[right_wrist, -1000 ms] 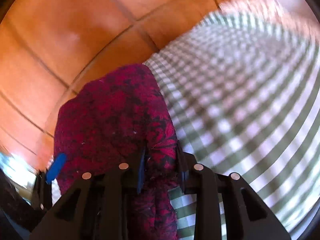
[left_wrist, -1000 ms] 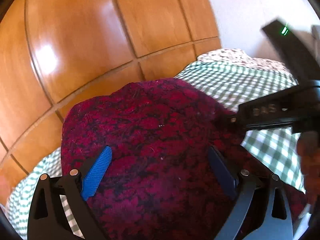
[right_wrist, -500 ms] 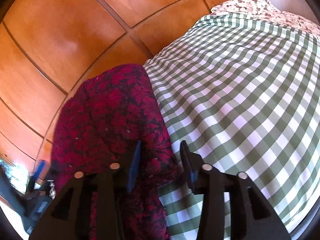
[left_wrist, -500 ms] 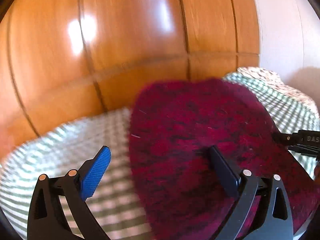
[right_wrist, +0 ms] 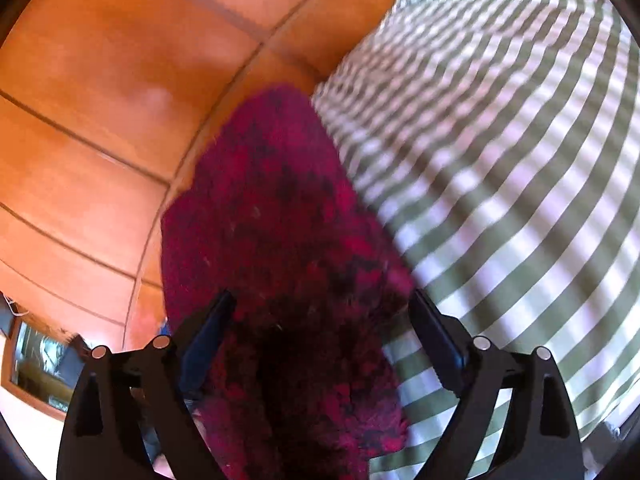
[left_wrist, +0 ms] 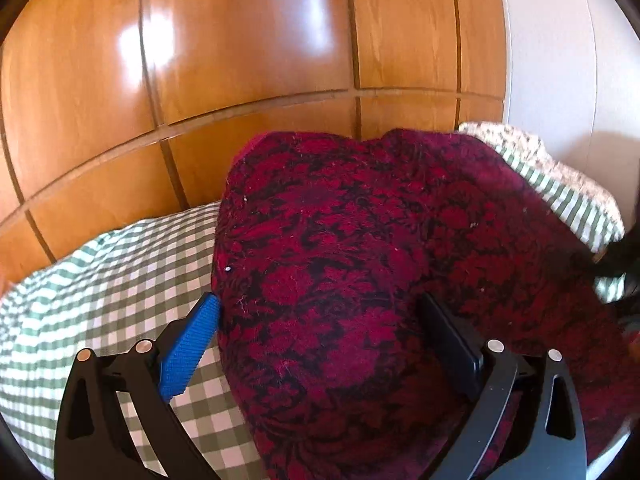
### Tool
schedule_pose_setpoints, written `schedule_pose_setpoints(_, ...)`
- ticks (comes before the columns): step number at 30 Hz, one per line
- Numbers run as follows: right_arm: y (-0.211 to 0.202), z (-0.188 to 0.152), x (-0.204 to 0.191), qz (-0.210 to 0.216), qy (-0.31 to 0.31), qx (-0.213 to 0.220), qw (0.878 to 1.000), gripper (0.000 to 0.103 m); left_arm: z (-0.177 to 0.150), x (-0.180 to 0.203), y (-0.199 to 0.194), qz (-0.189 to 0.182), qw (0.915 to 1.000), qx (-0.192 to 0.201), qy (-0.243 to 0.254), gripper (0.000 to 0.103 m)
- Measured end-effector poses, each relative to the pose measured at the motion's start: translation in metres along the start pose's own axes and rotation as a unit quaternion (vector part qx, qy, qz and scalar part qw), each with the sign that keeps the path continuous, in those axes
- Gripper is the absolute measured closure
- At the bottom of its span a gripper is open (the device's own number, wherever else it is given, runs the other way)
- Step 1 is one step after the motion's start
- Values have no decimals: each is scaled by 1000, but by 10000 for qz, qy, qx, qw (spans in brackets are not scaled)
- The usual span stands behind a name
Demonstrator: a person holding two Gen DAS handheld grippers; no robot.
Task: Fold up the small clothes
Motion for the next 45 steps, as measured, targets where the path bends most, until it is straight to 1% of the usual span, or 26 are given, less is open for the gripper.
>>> schedule_pose_setpoints(2, 6, -2, 3, 112, 99, -87, 9999, 6, 1, -9, -8, -200, 9995, -63, -249, 4)
schedule_pose_setpoints(4, 12, -2, 8, 251, 228, -164, 9993, 5, 1, -19, -10, -435, 9974, -200, -547, 4)
schedule_pose_setpoints(5, 14, -3, 12, 346, 335, -187, 9987, 4, -1, -25, -11, -594, 9948, -297, -766, 4)
schedule_pose_setpoints(8, 18, -6, 18, 601, 489, -264, 9966, 3, -3, -40, -13, -876, 9879, -445, -1197, 4)
schedule_pose_setpoints(9, 19, -5, 18, 623, 475, -272, 9966, 3, -4, -43, -14, -956, 9858, -463, -1304, 4)
schedule_pose_setpoints(13, 26, 0, 18, 712, 349, -327, 9963, 3, -5, -55, -17, -1206, 9785, -512, -1595, 4)
schedule_pose_setpoints(16, 33, 5, 17, 757, 262, -352, 9962, 3, -9, -55, -11, -1294, 9754, -736, -1627, 4)
schedule_pose_setpoints(18, 38, 7, 16, 807, 195, -363, 9959, 2, -13, -53, -4, -1510, 9687, -1006, -1694, 4)
schedule_pose_setpoints(20, 43, 10, 15, 833, 103, -390, 9957, 2, -22, -46, 7, -1783, 9558, -1506, -1788, 4)
schedule_pose_setpoints(21, 44, 10, 15, 850, 58, -400, 9956, 2, -26, -43, 11, -1841, 9514, -1679, -1807, 4)
schedule_pose_setpoints(23, 47, 11, 15, 894, 12, -398, 9952, 2, -29, -42, 15, -1961, 9472, -1723, -1860, 3)
schedule_pose_setpoints(26, 50, 13, 16, 909, -10, -327, 9953, 2, -30, -44, 21, -2108, 9374, -1882, -2034, 3)
schedule_pose_setpoints(27, 48, 12, 15, 899, -23, -304, 9955, 3, -29, -43, 21, -2099, 9375, -1906, -2017, 3)
schedule_pose_setpoints(28, 48, 12, 14, 885, -61, -283, 9957, 4, -29, -40, 21, -2061, 9397, -1923, -1935, 3)
schedule_pose_setpoints(31, 44, 9, 12, 906, -159, -254, 9954, 12, -29, -29, 18, -1926, 9495, -1858, -1639, 3)
schedule_pose_setpoints(33, 41, 7, 9, 1047, -192, -219, 9941, 22, -29, -24, 12, -1870, 9555, -1728, -1487, 8)
schedule_pose_setpoints(34, 39, 6, 4, 1184, -263, -191, 9924, 37, -29, -22, 9, -1866, 9578, -1653, -1434, 13)
schedule_pose_setpoints(35, 36, 5, 1, 1128, -343, -161, 9929, 37, -29, -20, 5, -1851, 9608, -1555, -1359, 16)
schedule_pose_setpoints(36, 35, 4, -6, 1003, -559, -167, 9932, 37, -29, -18, 1, -1837, 9631, -1473, -1300, 18)
schedule_pose_setpoints(38, 34, 4, -19, 791, -982, -164, 9919, 39, -29, -19, -6, -1829, 9654, -1368, -1255, 24)
schedule_pose_setpoints(39, 32, 3, -28, 723, -1212, -124, 9899, 39, -28, -20, -9, -1827, 9662, -1319, -1252, 24)
schedule_pose_setpoints(43, 30, 1, -52, 793, -1501, 3, 9855, 41, -26, -27, -29, -1822, 9682, -1065, -1342, 28)
schedule_pose_setpoints(45, 34, -2, -67, 823, -1680, 13, 9823, 41, -25, -37, -40, -1722, 9719, -897, -1334, 28)
Point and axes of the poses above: each gripper's, at about its wrist camera, not at the fingertips, and y roughly the way its jaws point, x to its right, z to its top, the point moved 4 cm from there along y, roughly the way its jaws point, and after that the axes turned 14 degrees about -y, right-handed, at the moved point
